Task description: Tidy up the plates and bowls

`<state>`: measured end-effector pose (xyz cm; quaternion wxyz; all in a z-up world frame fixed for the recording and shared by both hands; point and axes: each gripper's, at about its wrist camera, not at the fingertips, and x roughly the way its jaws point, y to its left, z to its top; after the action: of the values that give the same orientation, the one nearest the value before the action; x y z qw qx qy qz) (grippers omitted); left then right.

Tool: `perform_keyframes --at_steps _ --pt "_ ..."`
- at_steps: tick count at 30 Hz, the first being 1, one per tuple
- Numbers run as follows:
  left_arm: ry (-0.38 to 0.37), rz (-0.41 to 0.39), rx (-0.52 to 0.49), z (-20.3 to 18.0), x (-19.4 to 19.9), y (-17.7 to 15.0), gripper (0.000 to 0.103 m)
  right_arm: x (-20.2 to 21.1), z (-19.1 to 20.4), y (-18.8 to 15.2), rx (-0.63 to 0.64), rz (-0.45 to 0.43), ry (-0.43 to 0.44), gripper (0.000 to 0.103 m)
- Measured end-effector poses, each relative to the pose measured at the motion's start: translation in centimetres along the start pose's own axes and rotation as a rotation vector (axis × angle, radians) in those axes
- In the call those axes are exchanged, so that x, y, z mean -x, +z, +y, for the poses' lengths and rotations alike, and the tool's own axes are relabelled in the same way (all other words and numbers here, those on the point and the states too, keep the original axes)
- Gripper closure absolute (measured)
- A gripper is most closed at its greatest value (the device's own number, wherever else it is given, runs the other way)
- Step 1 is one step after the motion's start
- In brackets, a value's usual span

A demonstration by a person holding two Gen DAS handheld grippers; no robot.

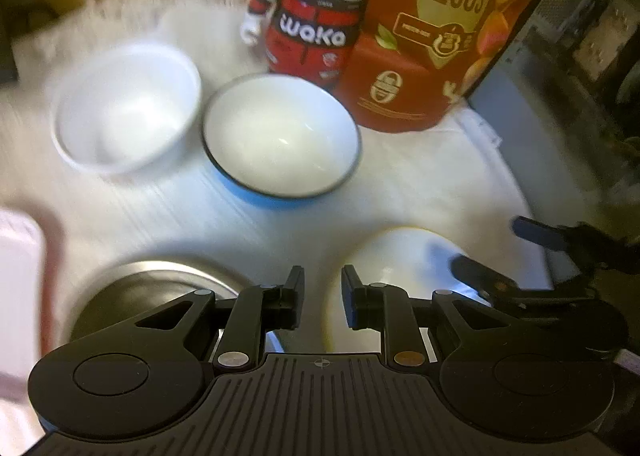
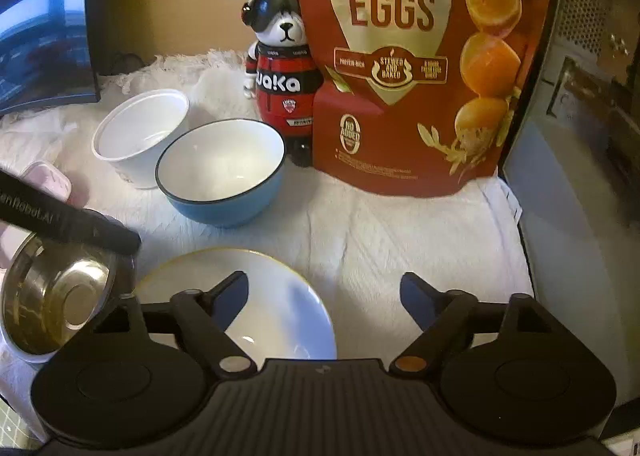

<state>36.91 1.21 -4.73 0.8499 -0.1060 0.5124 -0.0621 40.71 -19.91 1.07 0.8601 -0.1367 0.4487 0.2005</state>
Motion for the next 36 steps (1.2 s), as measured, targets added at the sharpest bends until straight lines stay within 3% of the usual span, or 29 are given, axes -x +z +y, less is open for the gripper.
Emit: perform_keyframes --at_steps 6,9,11,13,16,20,25,28,33,36 --pt "-0.058 0.001 0.099 0.6 -0.6 0.1 0.080 -1.0 -0.5 -0.8 -0.087 0.066 0.008 0.018" --pt "-0.071 0.019 0.118 0.4 -0.5 0.1 0.080 -1.3 -0.4 -0.4 -0.026 0.081 0.058 0.018" --pt "-0.073 0.007 0.123 0.4 -0.1 0.4 0.080 -1.1 0.0 0.1 0.016 0.052 0.012 0.018" --pt "-0.071 -0.015 0.163 0.9 0.5 0.5 0.080 -0.8 -0.2 0.8 -0.031 0.030 -0.026 0.018" --pt "-0.090 -0.056 0.213 2.0 1.4 0.9 0.080 -0.7 -0.8 1.4 -0.129 0.011 0.012 0.019" --pt "-0.085 -0.095 0.167 2.6 2.5 0.9 0.080 -1.3 0.6 1.5 -0.089 0.039 -0.087 0.022" --pt "-0.120 -0.079 0.190 4.4 2.4 0.4 0.080 -0.7 1.3 2.1 -0.144 0.059 -0.036 0.022" --pt "-0.102 -0.091 0.226 5.7 2.5 0.9 0.080 -0.4 1.5 3.4 -0.113 0.082 0.041 0.022" --pt "-0.083 -0.136 0.314 8.1 2.0 2.7 0.080 -0.6 1.1 6.7 -0.116 0.071 0.088 0.022" --pt "-0.060 -0.138 0.362 8.9 0.8 3.8 0.080 -2.6 0.7 8.6 -0.191 0.090 0.116 0.035"
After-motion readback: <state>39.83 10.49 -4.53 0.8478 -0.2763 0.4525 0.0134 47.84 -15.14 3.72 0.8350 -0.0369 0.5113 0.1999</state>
